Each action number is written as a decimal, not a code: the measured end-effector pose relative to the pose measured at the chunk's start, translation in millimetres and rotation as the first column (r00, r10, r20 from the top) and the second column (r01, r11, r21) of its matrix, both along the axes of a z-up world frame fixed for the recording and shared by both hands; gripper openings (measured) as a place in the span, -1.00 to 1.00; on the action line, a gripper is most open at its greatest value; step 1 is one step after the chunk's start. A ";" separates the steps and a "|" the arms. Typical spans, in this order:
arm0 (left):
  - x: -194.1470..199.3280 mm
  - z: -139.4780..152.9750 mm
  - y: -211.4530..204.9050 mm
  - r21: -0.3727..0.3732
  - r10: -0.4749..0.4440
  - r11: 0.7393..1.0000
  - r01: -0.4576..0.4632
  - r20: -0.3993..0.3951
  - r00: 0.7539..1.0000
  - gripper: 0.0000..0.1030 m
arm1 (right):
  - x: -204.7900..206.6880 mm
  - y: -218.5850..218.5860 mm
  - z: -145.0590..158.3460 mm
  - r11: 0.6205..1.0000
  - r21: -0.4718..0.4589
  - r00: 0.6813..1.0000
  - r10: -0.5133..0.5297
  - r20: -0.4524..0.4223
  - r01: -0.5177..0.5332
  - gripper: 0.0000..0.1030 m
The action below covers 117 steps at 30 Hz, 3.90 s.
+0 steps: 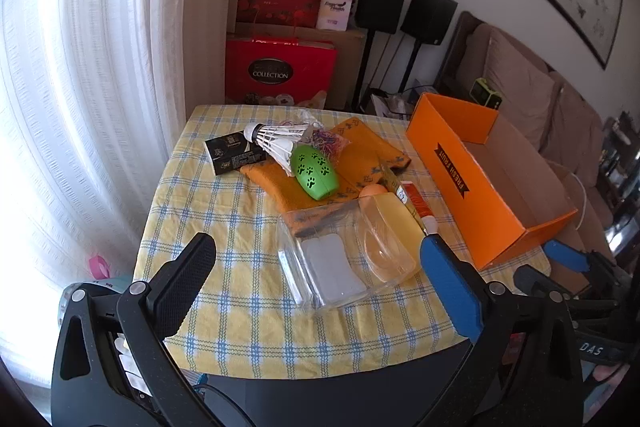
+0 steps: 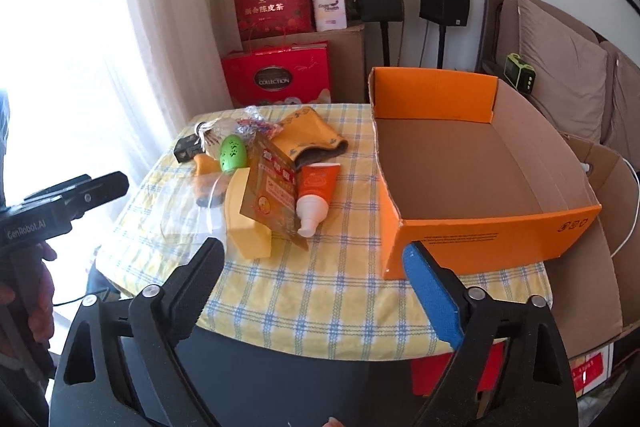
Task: Organize objects
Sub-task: 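Reach the right gripper toward the gold snack packet with red print, then close the right gripper on the gold snack packet, then lift the packet with the right gripper and carry it over the orange box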
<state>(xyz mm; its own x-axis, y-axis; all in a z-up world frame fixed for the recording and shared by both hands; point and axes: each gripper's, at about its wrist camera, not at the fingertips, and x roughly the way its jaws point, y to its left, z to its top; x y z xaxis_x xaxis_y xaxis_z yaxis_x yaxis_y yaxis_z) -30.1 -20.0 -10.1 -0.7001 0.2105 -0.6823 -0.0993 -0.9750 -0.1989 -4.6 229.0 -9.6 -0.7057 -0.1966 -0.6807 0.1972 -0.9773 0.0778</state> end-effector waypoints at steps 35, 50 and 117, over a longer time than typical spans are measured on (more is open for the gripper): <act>-168.4 -49.2 84.4 0.123 -0.281 0.959 0.255 0.300 0.912 -0.13 | -66.1 -39.9 -49.0 0.983 -0.131 0.985 0.144 0.096 -0.131 -0.16; -169.5 -47.1 95.2 0.141 -0.278 0.959 0.245 0.303 0.912 -0.80 | -69.3 -25.7 -45.5 0.986 -0.153 0.993 0.076 0.093 -0.062 -0.44; -166.8 37.3 268.1 0.104 -0.506 0.862 0.495 0.167 0.846 -0.90 | -68.4 119.4 -2.0 0.966 -0.159 0.979 -0.202 0.040 0.206 -0.84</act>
<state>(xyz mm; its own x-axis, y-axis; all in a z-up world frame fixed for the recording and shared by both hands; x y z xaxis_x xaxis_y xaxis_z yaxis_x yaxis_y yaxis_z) -196.9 248.1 27.2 -0.3541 0.5396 -0.7638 -0.5280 -0.7895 -0.3129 -73.0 348.4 -11.6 -0.7267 -0.1583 -0.6685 -0.0090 -0.9708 0.2396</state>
